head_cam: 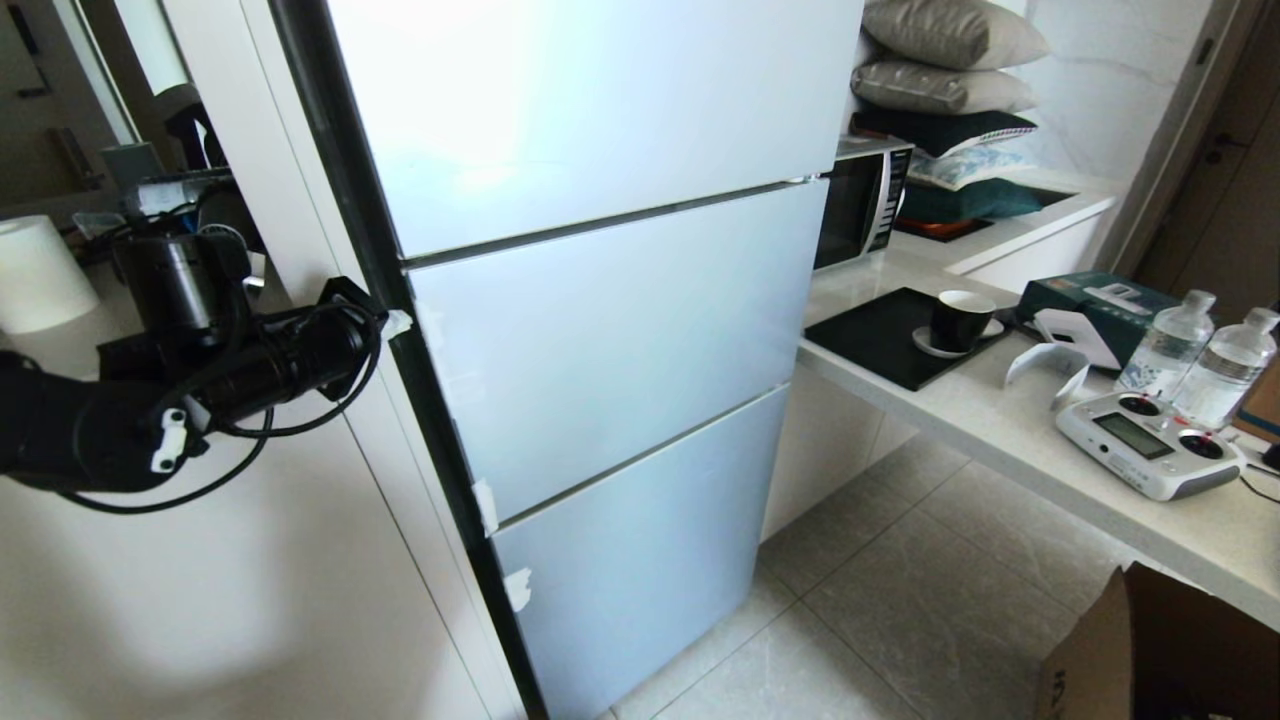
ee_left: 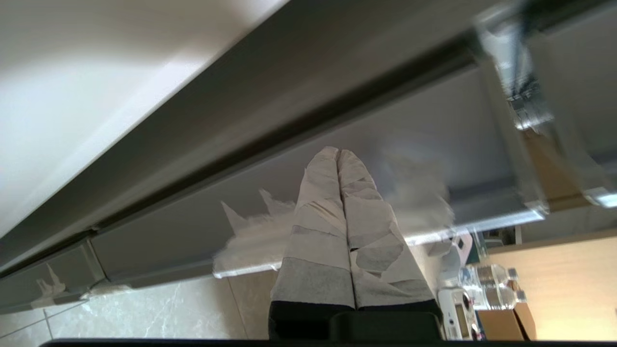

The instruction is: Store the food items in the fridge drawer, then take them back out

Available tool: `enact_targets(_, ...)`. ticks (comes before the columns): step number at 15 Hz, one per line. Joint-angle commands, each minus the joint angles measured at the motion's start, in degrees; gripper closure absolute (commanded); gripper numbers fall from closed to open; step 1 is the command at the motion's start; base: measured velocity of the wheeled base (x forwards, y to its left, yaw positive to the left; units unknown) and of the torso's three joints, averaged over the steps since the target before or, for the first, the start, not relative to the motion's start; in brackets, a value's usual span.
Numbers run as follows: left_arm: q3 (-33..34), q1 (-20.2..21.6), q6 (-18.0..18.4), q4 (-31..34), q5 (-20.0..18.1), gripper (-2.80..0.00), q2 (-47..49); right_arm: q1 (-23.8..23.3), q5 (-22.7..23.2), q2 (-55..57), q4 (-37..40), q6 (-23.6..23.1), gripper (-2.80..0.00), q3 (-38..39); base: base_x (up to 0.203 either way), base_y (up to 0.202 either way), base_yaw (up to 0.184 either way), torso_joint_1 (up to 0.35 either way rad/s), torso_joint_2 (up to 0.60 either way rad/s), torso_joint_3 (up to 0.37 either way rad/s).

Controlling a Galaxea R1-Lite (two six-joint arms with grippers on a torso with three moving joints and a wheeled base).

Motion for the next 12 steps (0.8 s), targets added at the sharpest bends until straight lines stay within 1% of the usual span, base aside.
enact_targets(1, -0.49, -0.94, -0.25, -0.21, 0.29, 0.00, 0.93, 0.00, 0.04, -0.01, 0.02, 0.00, 0.00, 0.00, 0.000, 0.000, 0.000, 0.000, 0.00, 0.000)
enact_targets(3, -0.05, -1.49, -0.43, -0.21, 0.42, 0.00, 0.57, 0.00, 0.04, -0.01, 0.02, 0.00, 0.00, 0.00, 0.000, 0.000, 0.000, 0.000, 0.00, 0.000)
enact_targets(5, 0.24, -2.10, -1.46, -0.21, 0.32, 0.00, 0.46, 0.00, -0.02, -0.01, 0.02, 0.00, 0.00, 0.00, 0.000, 0.000, 0.000, 0.000, 0.00, 0.000)
enact_targets(10, 3.84, -3.03, -1.82, -0.21, -0.25, 0.00, -1.75, 0.00, 0.04, -0.01, 0.02, 0.00, 0.00, -0.08, 0.000, 0.000, 0.000, 0.000, 0.00, 0.000)
enact_targets(12, 4.28, -3.54, -1.83, -0.30, -0.37, 0.00, -1.89, 0.00, -0.04, -0.01, 0.02, 0.00, 0.00, 0.00, 0.000, 0.000, 0.000, 0.000, 0.00, 0.000)
